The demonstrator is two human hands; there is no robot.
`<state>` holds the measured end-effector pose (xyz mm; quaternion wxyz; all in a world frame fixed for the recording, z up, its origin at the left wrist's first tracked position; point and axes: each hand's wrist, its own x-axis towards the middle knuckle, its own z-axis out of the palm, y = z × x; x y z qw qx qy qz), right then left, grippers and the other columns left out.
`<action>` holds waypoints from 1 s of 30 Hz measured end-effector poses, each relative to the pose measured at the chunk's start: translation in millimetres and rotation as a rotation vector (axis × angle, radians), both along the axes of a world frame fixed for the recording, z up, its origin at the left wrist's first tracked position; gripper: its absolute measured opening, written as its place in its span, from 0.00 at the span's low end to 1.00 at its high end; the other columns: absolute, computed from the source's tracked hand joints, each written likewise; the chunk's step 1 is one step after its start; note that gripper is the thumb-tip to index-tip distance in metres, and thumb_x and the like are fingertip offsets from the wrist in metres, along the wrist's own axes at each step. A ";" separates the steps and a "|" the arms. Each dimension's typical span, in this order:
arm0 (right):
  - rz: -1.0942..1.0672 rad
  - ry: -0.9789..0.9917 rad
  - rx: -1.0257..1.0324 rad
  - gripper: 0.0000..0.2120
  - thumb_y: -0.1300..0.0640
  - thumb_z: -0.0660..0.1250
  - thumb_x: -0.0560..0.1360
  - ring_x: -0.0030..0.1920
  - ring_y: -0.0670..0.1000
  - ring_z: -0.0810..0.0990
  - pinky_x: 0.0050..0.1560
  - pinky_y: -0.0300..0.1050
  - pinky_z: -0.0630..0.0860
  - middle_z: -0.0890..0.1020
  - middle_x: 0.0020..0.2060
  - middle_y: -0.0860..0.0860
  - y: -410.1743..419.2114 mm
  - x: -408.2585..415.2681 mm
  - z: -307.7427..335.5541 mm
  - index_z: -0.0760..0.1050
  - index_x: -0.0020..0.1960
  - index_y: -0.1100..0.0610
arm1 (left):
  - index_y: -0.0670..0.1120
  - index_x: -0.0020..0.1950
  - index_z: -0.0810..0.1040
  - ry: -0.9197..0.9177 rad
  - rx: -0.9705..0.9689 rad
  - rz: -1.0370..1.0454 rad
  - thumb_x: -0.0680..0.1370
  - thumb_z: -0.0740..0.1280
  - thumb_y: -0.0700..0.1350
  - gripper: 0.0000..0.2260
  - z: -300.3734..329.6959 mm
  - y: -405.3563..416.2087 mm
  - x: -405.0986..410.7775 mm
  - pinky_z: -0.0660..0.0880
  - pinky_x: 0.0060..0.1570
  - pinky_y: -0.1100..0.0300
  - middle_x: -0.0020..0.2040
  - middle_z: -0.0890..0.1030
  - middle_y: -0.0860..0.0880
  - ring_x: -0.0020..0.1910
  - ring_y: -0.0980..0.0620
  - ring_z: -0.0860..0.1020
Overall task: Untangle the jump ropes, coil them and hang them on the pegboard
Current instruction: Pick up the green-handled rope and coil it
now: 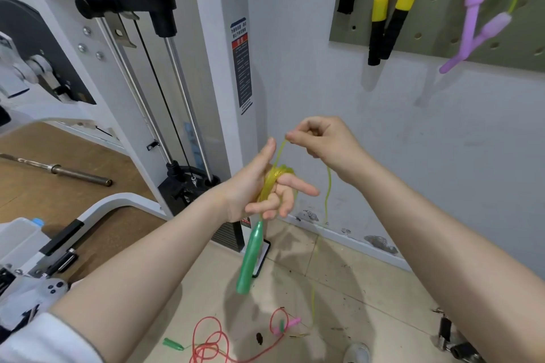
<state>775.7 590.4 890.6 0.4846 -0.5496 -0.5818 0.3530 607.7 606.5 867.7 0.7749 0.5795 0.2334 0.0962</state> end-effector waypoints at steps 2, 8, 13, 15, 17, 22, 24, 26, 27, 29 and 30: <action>0.020 -0.069 -0.098 0.12 0.60 0.66 0.76 0.29 0.45 0.69 0.30 0.37 0.64 0.73 0.27 0.50 -0.5 0.2 -23.3 0.75 0.34 0.55 | 0.40 0.53 0.82 -0.133 0.020 0.028 0.74 0.46 0.66 0.36 8.7 -2.6 1.6 0.69 0.25 0.64 0.32 0.83 0.43 0.13 0.59 0.62; 0.378 -0.361 -0.405 0.11 0.55 0.54 0.81 0.24 0.49 0.74 0.30 0.42 0.71 0.73 0.25 0.51 -30.9 -25.2 -54.9 0.72 0.44 0.54 | 0.42 0.63 0.68 -0.220 0.100 0.516 0.82 0.54 0.44 0.12 2.5 15.1 5.7 0.78 0.43 0.66 0.49 0.81 0.45 0.36 0.56 0.83; 0.679 -0.450 -0.492 0.12 0.60 0.62 0.78 0.20 0.46 0.74 0.27 0.39 0.72 0.75 0.23 0.48 -44.0 -23.4 -15.2 0.72 0.62 0.55 | 0.40 0.53 0.73 0.047 0.106 0.556 0.82 0.55 0.47 0.12 -19.4 29.0 -4.6 0.74 0.55 0.56 0.40 0.83 0.45 0.34 0.56 0.82; 0.607 -0.348 -0.352 0.03 0.61 0.65 0.77 0.20 0.43 0.72 0.24 0.36 0.69 0.75 0.21 0.46 -37.4 -19.0 1.4 0.77 0.49 0.59 | 0.39 0.49 0.76 0.184 0.137 0.375 0.81 0.50 0.56 0.24 -18.6 18.3 -3.7 0.75 0.44 0.57 0.33 0.83 0.47 0.28 0.51 0.78; 0.365 -0.264 -0.186 0.08 0.59 0.67 0.75 0.20 0.42 0.70 0.24 0.33 0.66 0.73 0.20 0.45 -24.1 -9.8 8.3 0.76 0.37 0.58 | 0.35 0.44 0.78 0.224 0.120 0.124 0.75 0.39 0.66 0.40 -8.4 8.4 -0.4 0.72 0.31 0.61 0.25 0.79 0.45 0.19 0.52 0.67; 0.035 -0.119 -0.064 0.14 0.55 0.67 0.75 0.27 0.42 0.68 0.29 0.34 0.65 0.71 0.26 0.51 -3.9 6.1 -11.1 0.72 0.33 0.60 | 0.36 0.37 0.80 -0.044 -0.001 -0.041 0.70 0.44 0.67 0.39 22.5 -5.7 14.3 0.65 0.28 0.61 0.19 0.72 0.45 0.11 0.58 0.60; 0.074 -0.120 -0.101 0.16 0.58 0.59 0.80 0.31 0.47 0.69 0.34 0.38 0.67 0.73 0.30 0.56 -5.7 3.5 -26.8 0.74 0.35 0.62 | 0.37 0.44 0.79 -0.113 0.093 0.122 0.75 0.51 0.59 0.28 27.4 -3.1 20.3 0.68 0.30 0.64 0.22 0.73 0.47 0.14 0.58 0.64; 0.141 -0.245 -0.222 0.17 0.58 0.53 0.82 0.27 0.47 0.70 0.34 0.44 0.68 0.74 0.30 0.56 -14.5 -1.3 -38.5 0.74 0.37 0.57 | 0.38 0.49 0.76 -0.169 0.122 0.308 0.80 0.55 0.49 0.16 26.9 3.4 24.5 0.71 0.33 0.65 0.26 0.77 0.49 0.18 0.58 0.69; 0.211 -0.312 -0.330 0.15 0.58 0.52 0.82 0.23 0.46 0.70 0.32 0.44 0.69 0.73 0.28 0.54 -20.6 -3.8 -42.0 0.73 0.41 0.56 | 0.38 0.50 0.76 -0.197 0.083 0.398 0.81 0.55 0.45 0.13 24.5 7.7 25.4 0.73 0.32 0.66 0.28 0.79 0.50 0.21 0.57 0.72; 0.400 -0.373 -0.571 0.11 0.55 0.50 0.82 0.19 0.44 0.69 0.27 0.41 0.69 0.72 0.27 0.52 -32.7 -7.8 -42.7 0.71 0.55 0.54 | 0.39 0.50 0.74 -0.237 0.013 0.538 0.82 0.55 0.43 0.11 16.4 17.6 27.1 0.76 0.34 0.68 0.33 0.82 0.49 0.28 0.57 0.79; 0.469 -0.396 -0.644 0.11 0.54 0.50 0.82 0.19 0.45 0.69 0.26 0.39 0.70 0.73 0.28 0.52 -37.8 -9.8 -39.0 0.69 0.60 0.52 | 0.39 0.50 0.73 -0.225 0.028 0.575 0.82 0.55 0.43 0.10 10.9 21.6 27.7 0.77 0.37 0.69 0.37 0.83 0.47 0.32 0.57 0.81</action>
